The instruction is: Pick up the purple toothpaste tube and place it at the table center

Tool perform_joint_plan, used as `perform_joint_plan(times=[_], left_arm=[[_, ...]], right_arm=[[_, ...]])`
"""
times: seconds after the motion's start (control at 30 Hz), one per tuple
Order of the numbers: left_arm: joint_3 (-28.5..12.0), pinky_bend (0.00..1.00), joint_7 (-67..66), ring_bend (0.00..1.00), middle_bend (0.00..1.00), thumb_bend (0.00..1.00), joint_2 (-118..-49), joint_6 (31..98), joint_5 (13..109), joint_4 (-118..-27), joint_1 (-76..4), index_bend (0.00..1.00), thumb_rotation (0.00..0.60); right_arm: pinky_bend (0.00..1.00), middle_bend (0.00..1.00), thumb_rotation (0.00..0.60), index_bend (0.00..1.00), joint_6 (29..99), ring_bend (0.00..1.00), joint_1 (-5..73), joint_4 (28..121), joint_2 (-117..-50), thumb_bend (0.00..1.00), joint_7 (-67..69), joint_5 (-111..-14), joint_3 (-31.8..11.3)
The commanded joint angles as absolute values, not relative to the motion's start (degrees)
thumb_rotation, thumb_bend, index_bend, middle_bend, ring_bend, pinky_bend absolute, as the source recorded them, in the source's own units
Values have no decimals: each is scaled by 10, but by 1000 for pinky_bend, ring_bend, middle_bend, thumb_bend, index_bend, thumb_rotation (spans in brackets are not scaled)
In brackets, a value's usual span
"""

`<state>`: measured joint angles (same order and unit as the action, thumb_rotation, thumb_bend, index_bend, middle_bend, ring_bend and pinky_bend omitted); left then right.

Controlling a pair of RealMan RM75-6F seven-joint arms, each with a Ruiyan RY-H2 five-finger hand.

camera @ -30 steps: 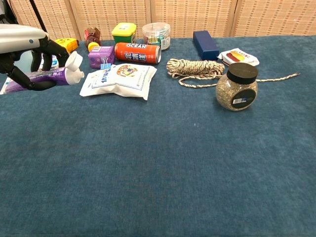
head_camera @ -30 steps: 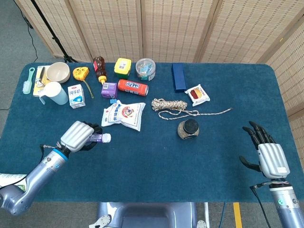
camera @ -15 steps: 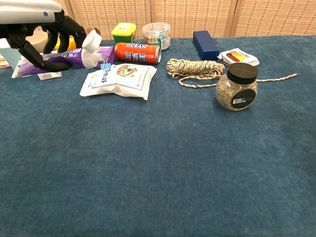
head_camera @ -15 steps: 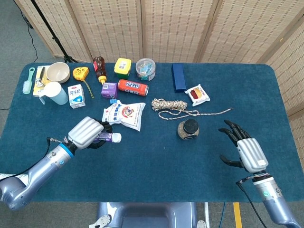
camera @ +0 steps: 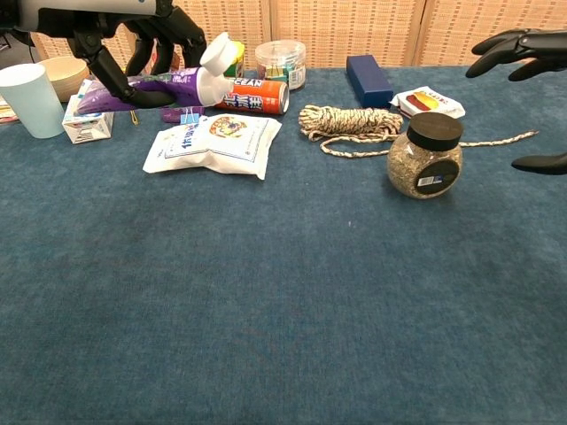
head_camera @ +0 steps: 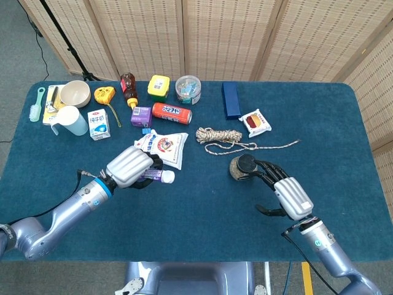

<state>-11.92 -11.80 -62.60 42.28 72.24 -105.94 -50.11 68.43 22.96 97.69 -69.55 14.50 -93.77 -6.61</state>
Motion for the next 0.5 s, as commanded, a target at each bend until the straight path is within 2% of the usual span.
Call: perform_joint_plan(times=[0.03,0.5], left_arm=[[-122,585,-145,516,449,1000,-625,402,696,-1066,-526,488,600],[-114,585,-207,520,449,1000,-643,356,579,-1054,-611,484,600]], right_arm=[[74,34,600,176,688,38,235,968,-703,246,153,-941,-64],[0,0,600,91,687,0,262,942,-718,246,163,-947,-61]])
